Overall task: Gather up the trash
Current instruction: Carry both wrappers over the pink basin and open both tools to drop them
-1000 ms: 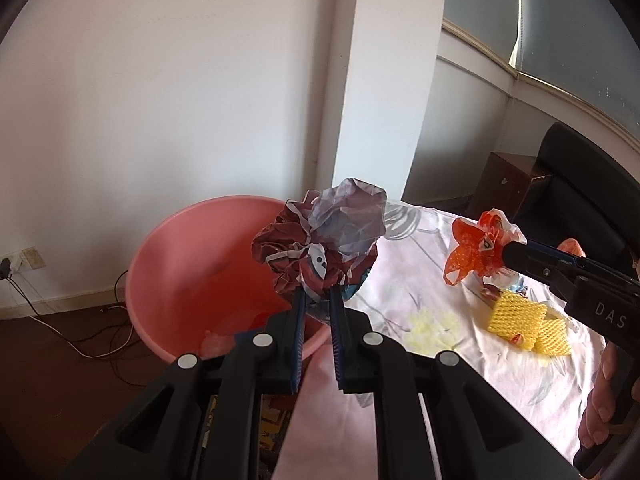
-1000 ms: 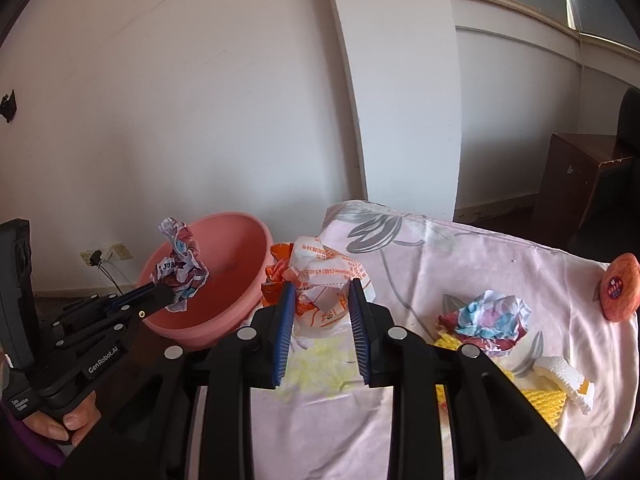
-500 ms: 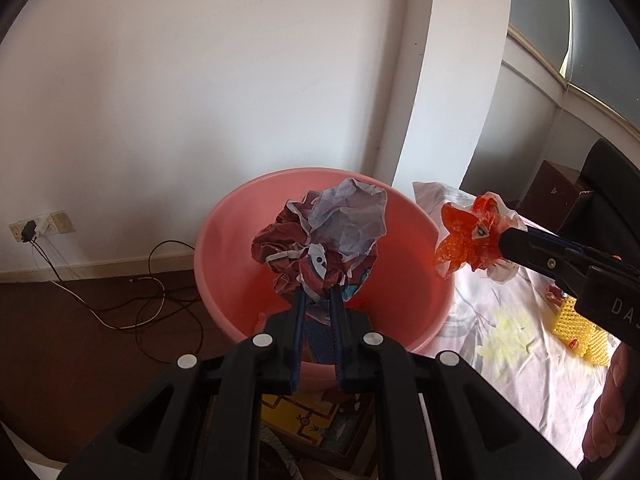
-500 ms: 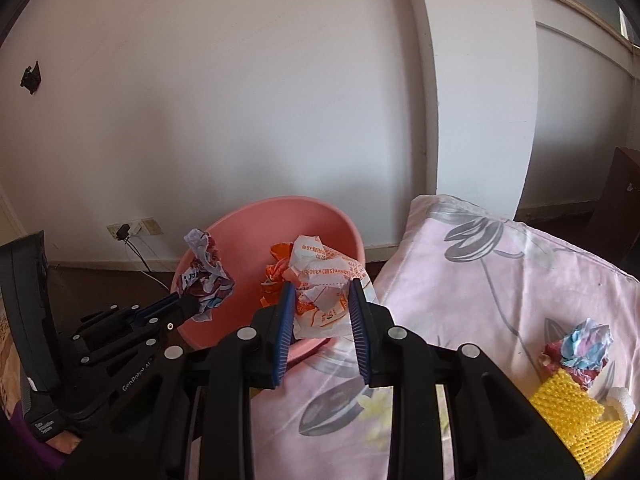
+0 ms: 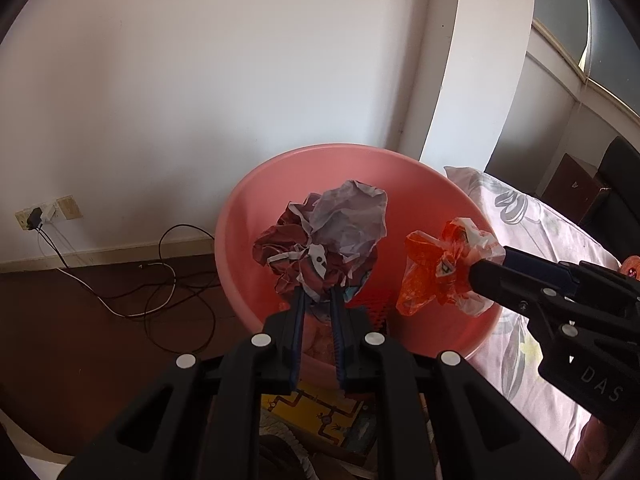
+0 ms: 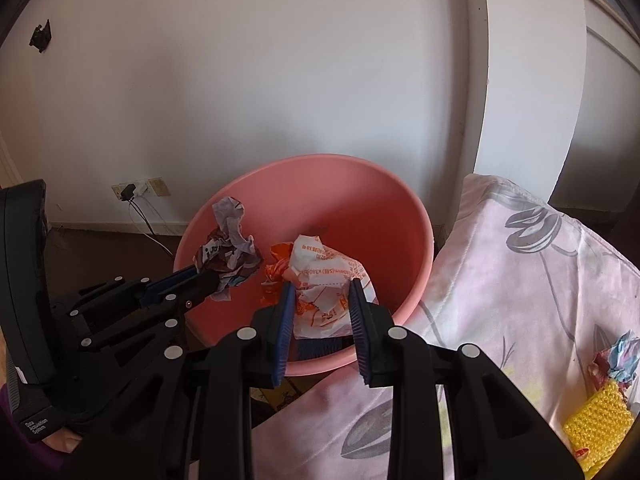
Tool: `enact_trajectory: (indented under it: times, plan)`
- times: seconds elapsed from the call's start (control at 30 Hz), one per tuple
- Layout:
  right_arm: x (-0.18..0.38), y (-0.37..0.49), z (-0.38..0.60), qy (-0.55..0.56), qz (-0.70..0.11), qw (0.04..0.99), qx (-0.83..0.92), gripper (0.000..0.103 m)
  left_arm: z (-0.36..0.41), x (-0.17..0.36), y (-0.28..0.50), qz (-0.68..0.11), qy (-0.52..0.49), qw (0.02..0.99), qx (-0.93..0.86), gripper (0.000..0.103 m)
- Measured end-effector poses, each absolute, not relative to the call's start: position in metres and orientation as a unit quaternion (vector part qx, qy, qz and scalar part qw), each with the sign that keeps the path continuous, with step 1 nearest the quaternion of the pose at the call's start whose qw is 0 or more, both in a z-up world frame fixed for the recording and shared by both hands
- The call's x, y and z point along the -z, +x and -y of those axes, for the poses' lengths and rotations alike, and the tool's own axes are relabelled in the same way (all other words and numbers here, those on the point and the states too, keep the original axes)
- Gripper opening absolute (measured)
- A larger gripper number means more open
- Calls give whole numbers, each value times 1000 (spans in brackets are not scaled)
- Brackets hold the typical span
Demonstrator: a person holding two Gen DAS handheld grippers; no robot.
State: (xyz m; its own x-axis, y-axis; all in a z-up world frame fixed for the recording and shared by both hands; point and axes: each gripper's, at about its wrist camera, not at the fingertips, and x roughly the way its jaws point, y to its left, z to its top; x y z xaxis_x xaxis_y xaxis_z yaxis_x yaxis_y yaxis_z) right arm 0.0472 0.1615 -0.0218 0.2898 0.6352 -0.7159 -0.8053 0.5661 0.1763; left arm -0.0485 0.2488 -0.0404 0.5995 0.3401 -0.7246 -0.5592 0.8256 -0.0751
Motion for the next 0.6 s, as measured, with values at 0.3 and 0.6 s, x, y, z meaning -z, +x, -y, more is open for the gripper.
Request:
enact_trajectory:
  times: [0.3,0.6]
  plan:
    - [23,47,-164,-115,-388,795,-451,28,-250,44,-45,-366,-149,880,-262,19]
    - [22,51,-164,-112,-396,793,-450,29,-252,35,-53,-354,-148,882,-272,36]
